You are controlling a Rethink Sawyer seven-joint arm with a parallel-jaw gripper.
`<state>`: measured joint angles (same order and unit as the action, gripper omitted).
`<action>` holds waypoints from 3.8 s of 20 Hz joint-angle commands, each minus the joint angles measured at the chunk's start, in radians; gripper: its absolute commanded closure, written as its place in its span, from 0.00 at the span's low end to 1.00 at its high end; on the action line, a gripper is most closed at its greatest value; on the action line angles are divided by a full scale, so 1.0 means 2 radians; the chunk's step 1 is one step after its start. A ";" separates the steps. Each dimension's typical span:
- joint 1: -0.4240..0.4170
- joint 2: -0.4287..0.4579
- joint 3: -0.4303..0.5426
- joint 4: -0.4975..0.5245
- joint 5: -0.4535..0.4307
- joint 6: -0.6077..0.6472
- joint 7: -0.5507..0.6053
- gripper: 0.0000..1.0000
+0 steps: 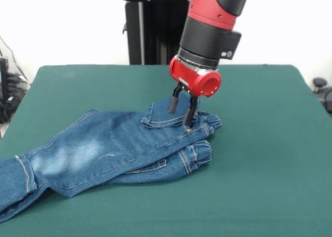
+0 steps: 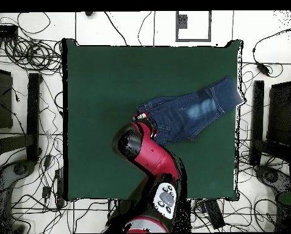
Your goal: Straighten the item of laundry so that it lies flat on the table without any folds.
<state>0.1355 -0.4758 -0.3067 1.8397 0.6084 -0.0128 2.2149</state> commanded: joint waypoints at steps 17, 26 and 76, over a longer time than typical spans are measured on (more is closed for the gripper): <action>-0.044 0.029 0.092 0.070 -0.054 -0.065 0.114 0.00; -0.041 0.045 0.098 0.063 -0.047 -0.085 0.118 0.00; -0.046 0.091 0.102 0.037 -0.046 -0.142 0.102 1.00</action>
<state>0.0425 -0.3915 -0.2138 1.9216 0.5237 -0.2739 2.2149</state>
